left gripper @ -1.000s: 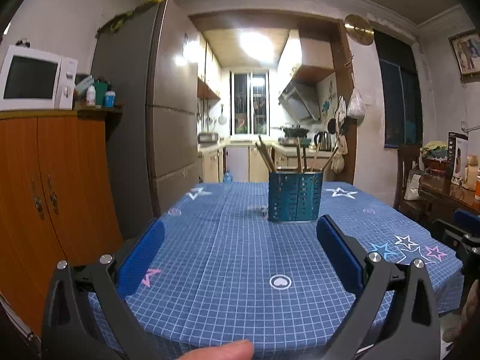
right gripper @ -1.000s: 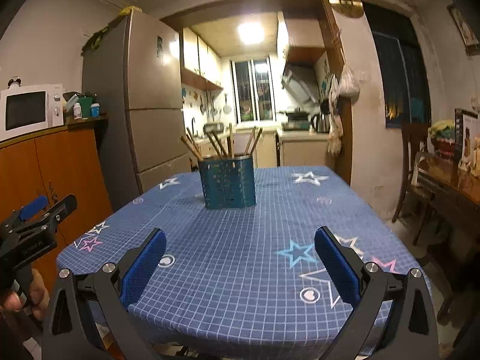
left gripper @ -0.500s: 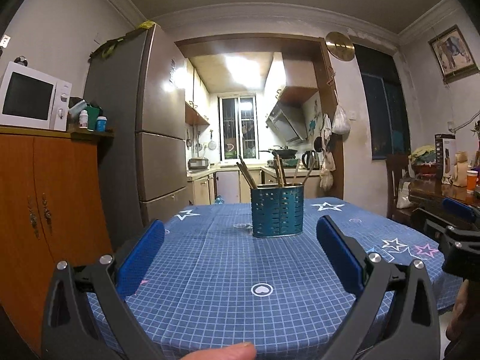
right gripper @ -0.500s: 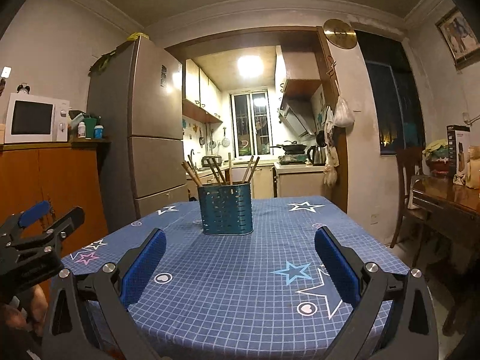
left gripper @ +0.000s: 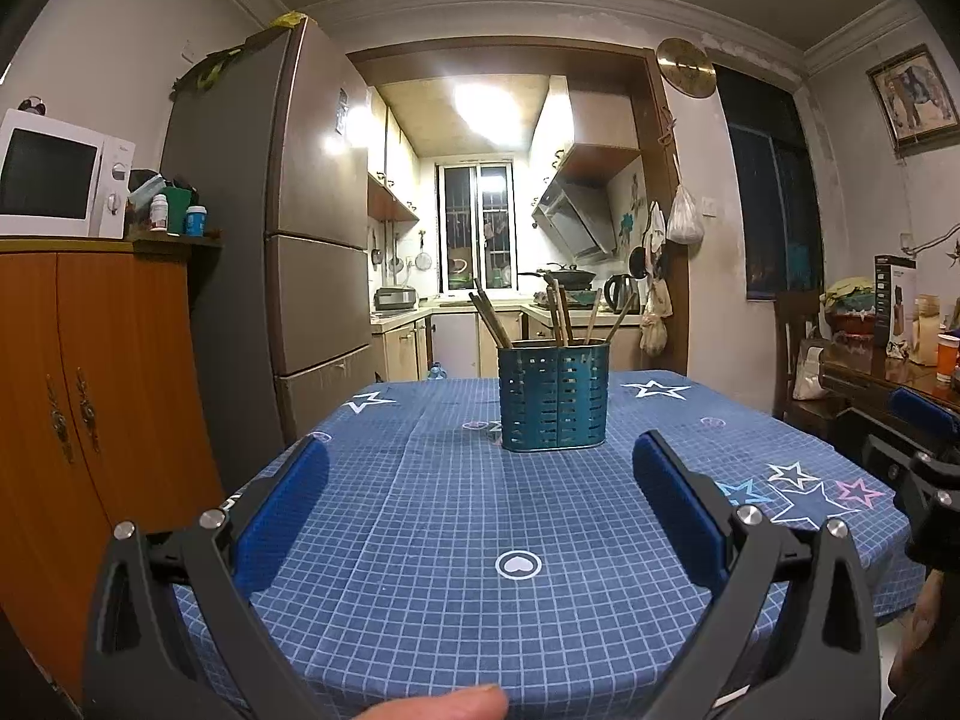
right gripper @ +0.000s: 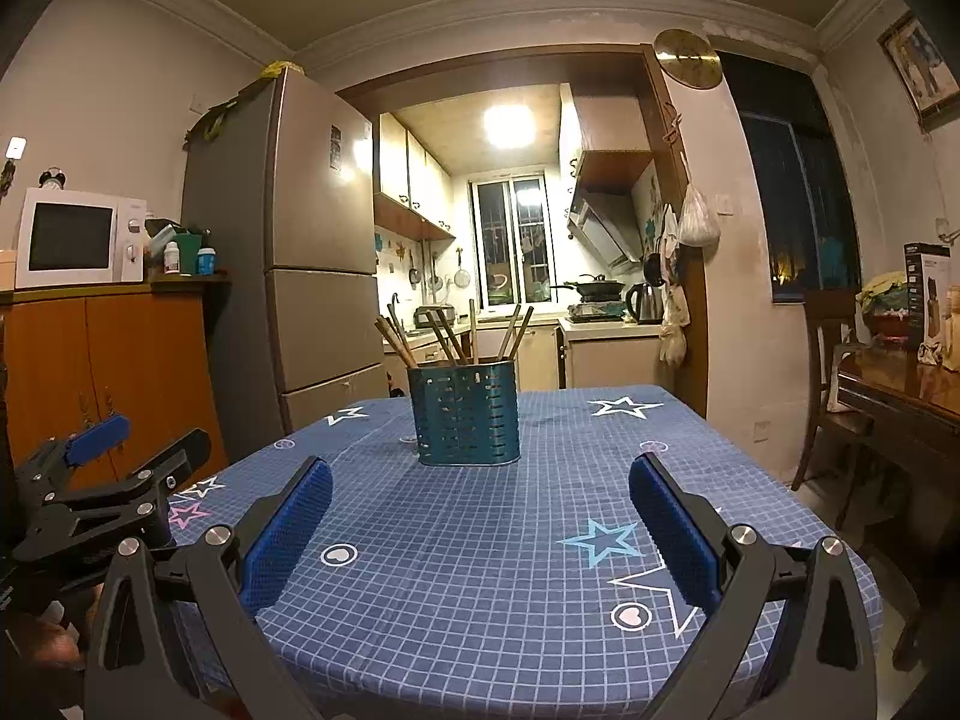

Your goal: Organize utensils

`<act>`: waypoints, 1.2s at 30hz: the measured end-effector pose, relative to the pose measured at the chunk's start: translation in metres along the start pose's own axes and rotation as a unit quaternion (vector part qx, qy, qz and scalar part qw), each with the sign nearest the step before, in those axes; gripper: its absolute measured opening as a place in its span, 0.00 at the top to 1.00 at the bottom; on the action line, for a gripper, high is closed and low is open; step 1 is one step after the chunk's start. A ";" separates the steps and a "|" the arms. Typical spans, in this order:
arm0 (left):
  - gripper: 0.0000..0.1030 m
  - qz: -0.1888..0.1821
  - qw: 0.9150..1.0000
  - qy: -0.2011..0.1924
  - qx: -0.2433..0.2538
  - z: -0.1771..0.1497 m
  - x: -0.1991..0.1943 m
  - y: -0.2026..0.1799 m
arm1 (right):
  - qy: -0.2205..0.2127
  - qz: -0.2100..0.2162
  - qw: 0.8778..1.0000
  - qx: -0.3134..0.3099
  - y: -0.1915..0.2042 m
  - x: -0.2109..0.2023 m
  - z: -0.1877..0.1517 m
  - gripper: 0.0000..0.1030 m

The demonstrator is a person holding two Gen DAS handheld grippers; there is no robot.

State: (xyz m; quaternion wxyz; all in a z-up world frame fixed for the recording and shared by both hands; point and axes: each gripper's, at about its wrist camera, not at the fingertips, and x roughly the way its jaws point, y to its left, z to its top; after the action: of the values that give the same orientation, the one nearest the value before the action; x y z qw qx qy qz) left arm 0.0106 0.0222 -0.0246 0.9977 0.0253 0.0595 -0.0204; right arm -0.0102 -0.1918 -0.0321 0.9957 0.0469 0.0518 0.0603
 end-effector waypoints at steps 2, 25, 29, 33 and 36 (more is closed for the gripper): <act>0.05 -0.001 1.000 0.000 -0.001 0.001 0.001 0.000 | 0.003 0.001 1.000 0.001 -0.001 0.001 0.000 0.04; 0.05 -0.010 1.000 0.005 -0.011 0.005 0.007 0.000 | 0.011 0.005 1.000 -0.010 0.010 0.005 -0.001 0.04; 0.05 -0.016 1.000 0.008 -0.008 0.006 0.010 -0.001 | 0.013 0.006 1.000 -0.011 0.010 0.007 -0.002 0.04; 0.05 -0.018 1.000 0.015 -0.006 0.005 0.017 -0.001 | 0.015 0.006 1.000 -0.011 0.010 0.008 -0.003 0.04; 0.05 -0.017 0.999 0.027 -0.015 0.004 0.021 0.002 | 0.015 0.005 1.000 -0.011 0.009 0.009 -0.003 0.04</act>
State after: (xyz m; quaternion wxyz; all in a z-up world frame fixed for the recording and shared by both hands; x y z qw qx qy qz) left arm 0.0321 0.0232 -0.0228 0.9955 0.0098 0.0874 -0.0358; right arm -0.0031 -0.1820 -0.0348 0.9950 0.0355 0.0657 0.0662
